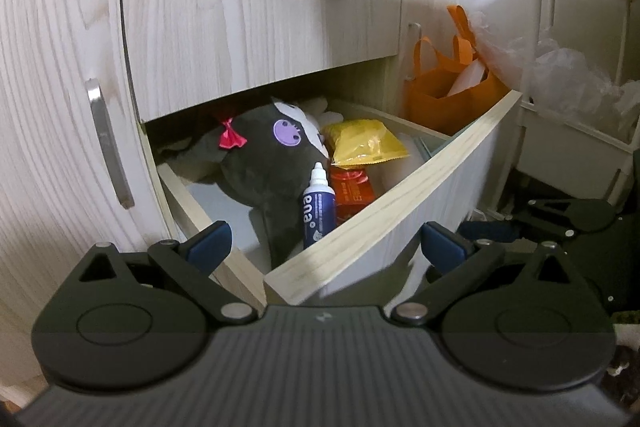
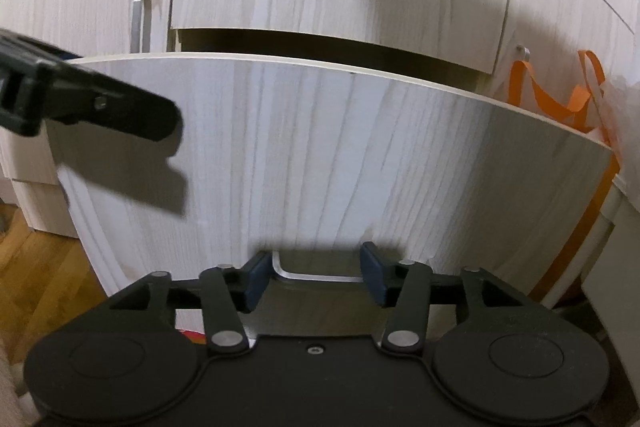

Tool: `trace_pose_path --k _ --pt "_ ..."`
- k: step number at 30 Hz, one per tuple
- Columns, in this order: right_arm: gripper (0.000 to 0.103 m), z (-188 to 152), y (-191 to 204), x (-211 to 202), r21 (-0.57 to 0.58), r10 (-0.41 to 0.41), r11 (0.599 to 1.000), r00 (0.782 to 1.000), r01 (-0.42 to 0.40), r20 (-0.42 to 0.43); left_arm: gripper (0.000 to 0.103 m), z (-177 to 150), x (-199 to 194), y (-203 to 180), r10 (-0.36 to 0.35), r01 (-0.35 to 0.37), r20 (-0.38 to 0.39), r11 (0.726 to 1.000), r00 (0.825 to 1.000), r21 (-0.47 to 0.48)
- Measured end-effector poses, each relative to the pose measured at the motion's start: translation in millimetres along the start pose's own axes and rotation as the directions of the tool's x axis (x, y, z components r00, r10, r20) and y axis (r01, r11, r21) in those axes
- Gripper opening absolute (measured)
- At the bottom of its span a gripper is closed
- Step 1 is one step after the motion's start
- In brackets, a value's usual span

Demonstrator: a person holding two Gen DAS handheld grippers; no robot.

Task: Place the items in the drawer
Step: 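Move the right tool to the drawer front and hook its handle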

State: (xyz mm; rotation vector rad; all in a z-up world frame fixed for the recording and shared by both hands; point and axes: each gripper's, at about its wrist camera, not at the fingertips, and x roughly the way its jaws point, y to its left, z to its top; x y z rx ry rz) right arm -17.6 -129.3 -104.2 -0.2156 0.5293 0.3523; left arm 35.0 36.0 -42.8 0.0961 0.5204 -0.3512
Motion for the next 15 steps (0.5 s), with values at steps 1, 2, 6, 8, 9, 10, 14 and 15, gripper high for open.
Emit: trace_pose_path --k 1,2,6,8,9,10,14,15 --pt "0.057 0.0 0.0 -0.3 -0.001 0.001 1.0 1.0 -0.001 -0.001 0.103 -0.3 0.1 0.8 -0.003 0.003 -0.001 1.0 1.0 -0.003" --pt "0.058 0.2 0.2 -0.2 -0.003 0.001 1.0 1.0 -0.001 -0.004 0.103 -0.4 0.4 1.0 -0.005 0.005 -0.003 1.0 1.0 -0.006" --pt "0.059 2.9 0.2 -1.3 -0.005 0.005 1.0 1.0 -0.005 -0.016 0.103 0.5 1.4 1.9 -0.009 0.008 -0.011 1.0 1.0 -0.028" --pt "0.059 3.7 -0.8 0.7 -0.007 0.007 1.0 1.0 -0.007 -0.018 0.103 0.2 2.4 3.4 -0.012 0.011 -0.011 0.999 1.0 -0.04" --pt "0.059 4.3 -0.7 1.2 -0.006 0.007 1.0 1.0 -0.007 -0.019 0.103 0.0 2.7 4.1 -0.012 0.011 -0.008 0.999 1.0 -0.046" --pt "0.059 6.4 -3.7 5.1 -0.007 0.009 1.0 1.0 -0.009 -0.02 0.103 -0.3 3.1 4.8 -0.012 0.012 -0.006 0.999 1.0 -0.052" --pt "0.059 10.3 -5.0 10.0 -0.017 0.012 1.0 1.0 -0.012 -0.021 0.103 -1.4 4.5 7.1 -0.016 0.016 0.001 0.997 1.0 -0.076" --pt "0.059 11.0 -5.5 10.9 -0.017 0.013 1.0 1.0 -0.013 -0.022 0.103 -1.7 4.6 6.8 -0.014 0.014 0.003 0.997 1.0 -0.076"
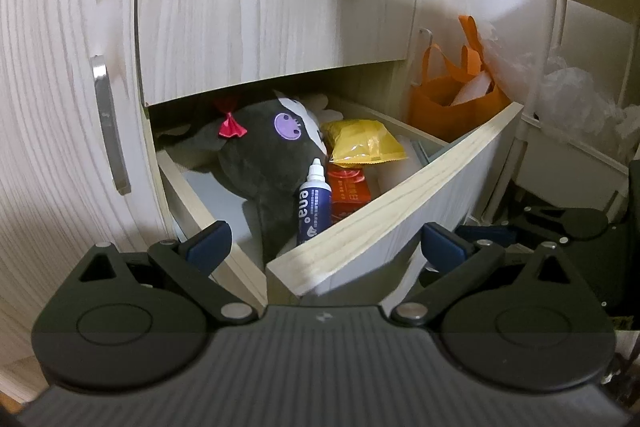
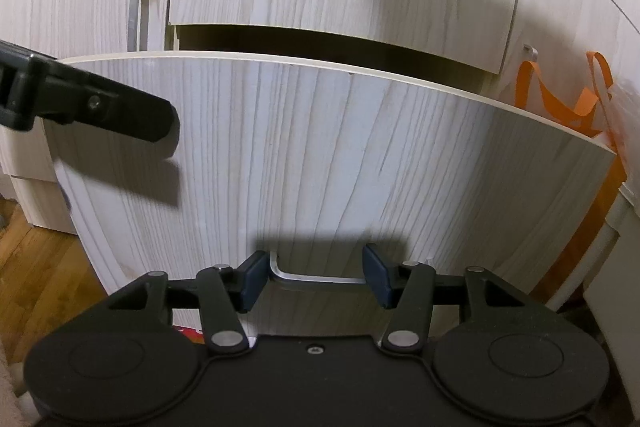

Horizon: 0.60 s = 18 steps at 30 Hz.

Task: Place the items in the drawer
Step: 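Move the right tool to the drawer front and hook its handle, then push the drawer front inward with the right tool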

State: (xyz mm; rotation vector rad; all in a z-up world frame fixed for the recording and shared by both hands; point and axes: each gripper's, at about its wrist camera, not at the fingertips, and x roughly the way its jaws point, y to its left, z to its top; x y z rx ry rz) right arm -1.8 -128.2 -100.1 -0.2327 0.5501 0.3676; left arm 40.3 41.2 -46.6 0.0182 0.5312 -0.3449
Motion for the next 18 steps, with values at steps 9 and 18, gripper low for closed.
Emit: trace_pose_path --k 9,18 --pt "0.061 6.6 -1.7 7.2 -0.013 0.008 1.0 1.0 -0.008 -0.01 0.103 -1.1 -0.6 2.9 0.029 -0.029 -0.019 0.998 0.999 -0.049" --pt "0.065 11.2 1.8 14.5 -0.048 -0.011 0.999 1.0 0.01 -0.022 0.103 -1.3 0.5 6.1 0.051 -0.053 -0.027 0.995 0.998 -0.08"
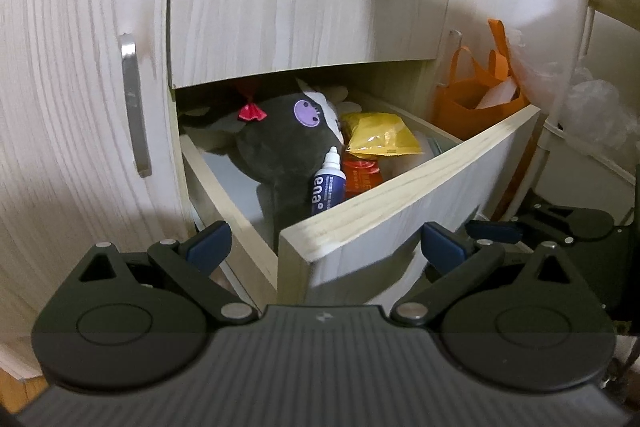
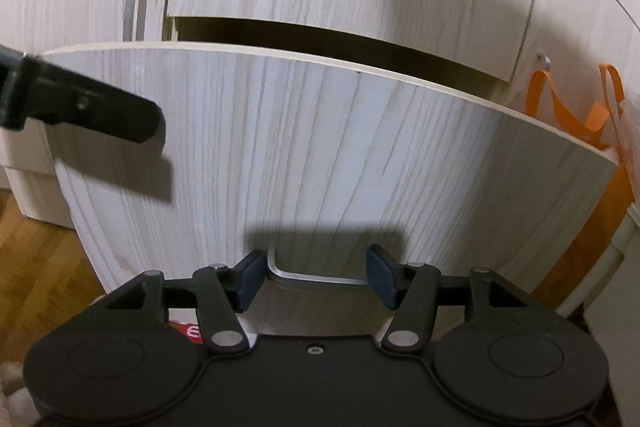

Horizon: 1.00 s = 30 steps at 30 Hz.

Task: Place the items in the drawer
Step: 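Push the drawer front inward with the right tool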

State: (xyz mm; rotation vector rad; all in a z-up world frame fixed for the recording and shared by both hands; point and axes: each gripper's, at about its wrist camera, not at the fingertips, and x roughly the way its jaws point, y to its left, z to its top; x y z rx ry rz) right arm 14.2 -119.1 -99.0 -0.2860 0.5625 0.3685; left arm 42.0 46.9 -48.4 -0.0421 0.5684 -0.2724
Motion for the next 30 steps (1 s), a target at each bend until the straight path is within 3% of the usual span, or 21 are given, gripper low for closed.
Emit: trace_pose_path --k 5,12,18,24,30 --pt "0.067 3.2 -2.4 3.5 -0.003 -0.002 1.0 1.0 0.002 -0.016 0.103 0.1 2.3 2.9 -0.006 0.006 -0.005 0.999 1.0 -0.033" --pt "0.067 16.1 -6.5 20.8 0.021 -0.002 1.0 1.0 0.002 -0.018 0.103 -3.9 6.6 5.6 0.122 -0.122 0.001 0.992 0.992 0.007" --pt "0.067 13.6 -7.1 20.6 0.02 0.003 1.0 1.0 -0.003 -0.002 0.102 -2.5 8.5 12.6 0.092 -0.092 -0.007 0.995 0.996 -0.037" --pt "0.067 13.8 -8.5 28.3 0.038 0.004 0.999 0.999 -0.005 0.034 0.101 -1.3 4.2 12.9 0.162 -0.161 0.038 0.987 0.986 -0.025" --pt "0.067 12.8 -10.7 28.3 0.037 0.012 0.999 0.999 -0.014 0.046 0.101 -2.6 10.2 16.1 0.16 -0.16 0.024 0.987 0.987 -0.024"
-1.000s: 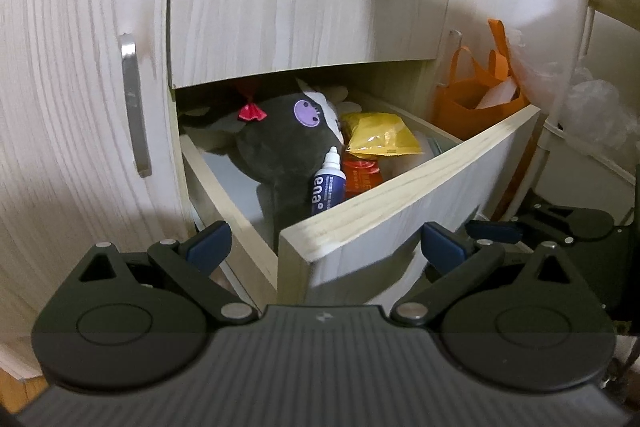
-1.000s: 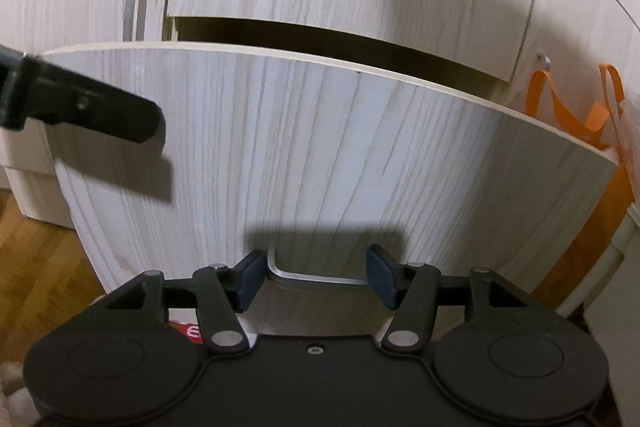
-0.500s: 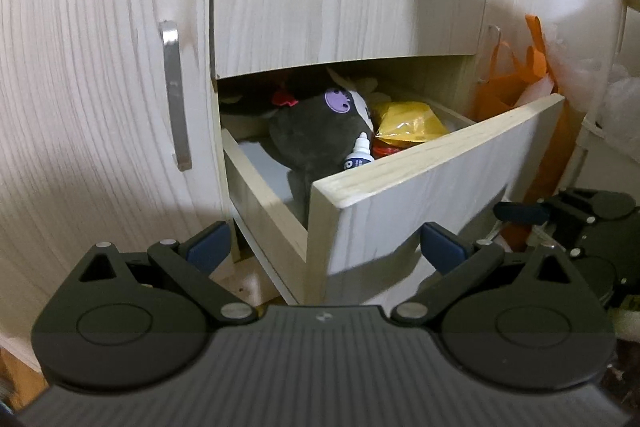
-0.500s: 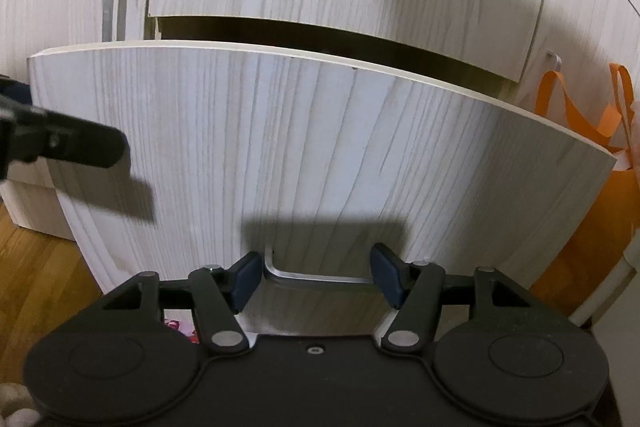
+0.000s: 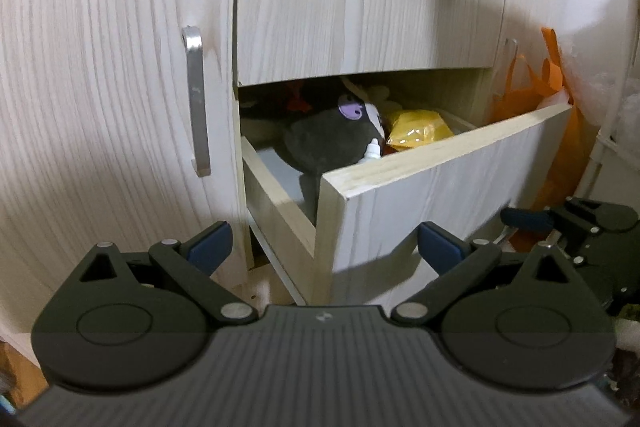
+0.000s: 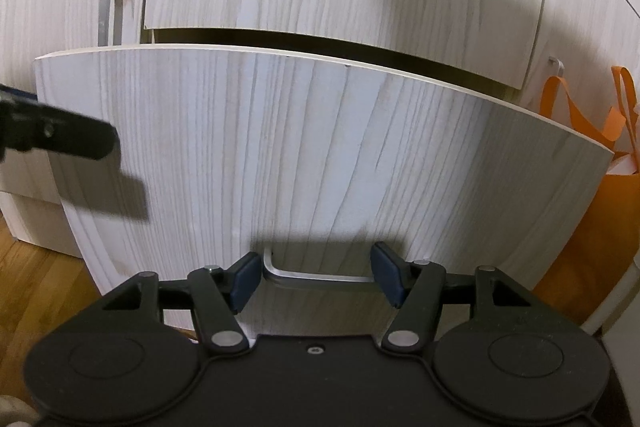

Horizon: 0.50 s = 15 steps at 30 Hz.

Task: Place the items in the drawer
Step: 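Push the drawer front inward with the right tool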

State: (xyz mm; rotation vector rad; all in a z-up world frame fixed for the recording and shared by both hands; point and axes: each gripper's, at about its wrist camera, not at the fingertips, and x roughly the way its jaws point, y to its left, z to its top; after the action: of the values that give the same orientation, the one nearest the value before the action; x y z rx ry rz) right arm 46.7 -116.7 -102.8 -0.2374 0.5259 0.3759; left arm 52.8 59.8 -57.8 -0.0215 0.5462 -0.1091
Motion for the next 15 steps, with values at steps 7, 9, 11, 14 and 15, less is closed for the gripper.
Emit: trace_pose_path --k 7,9,11,14,15 --pt "0.066 -5.2 -45.8 -18.5 0.393 0.084 0.915 0.996 -0.093 0.041 0.101 -0.4 -4.2 1.3 0.015 -0.015 0.006 1.0 1.0 0.001" --pt "0.065 -13.0 -62.7 -14.6 0.558 0.134 0.82 0.991 -0.127 0.029 0.101 1.8 -9.1 5.9 0.004 -0.004 0.003 1.0 1.0 -0.028" --pt "0.061 -21.4 -72.0 -8.5 0.659 0.181 0.735 0.983 -0.158 0.033 0.101 5.0 -16.4 8.6 -0.022 0.022 0.008 0.998 1.0 -0.056" --pt "0.049 -25.8 -74.8 -3.6 0.7 0.188 0.694 0.981 -0.171 0.052 0.101 8.3 -29.1 6.3 -0.067 0.069 0.026 0.995 0.997 -0.067" --pt "0.043 -25.2 -72.9 -2.0 0.691 0.176 0.706 0.983 -0.158 0.046 0.101 8.6 -31.2 3.9 -0.072 0.073 0.03 0.995 0.997 -0.06"
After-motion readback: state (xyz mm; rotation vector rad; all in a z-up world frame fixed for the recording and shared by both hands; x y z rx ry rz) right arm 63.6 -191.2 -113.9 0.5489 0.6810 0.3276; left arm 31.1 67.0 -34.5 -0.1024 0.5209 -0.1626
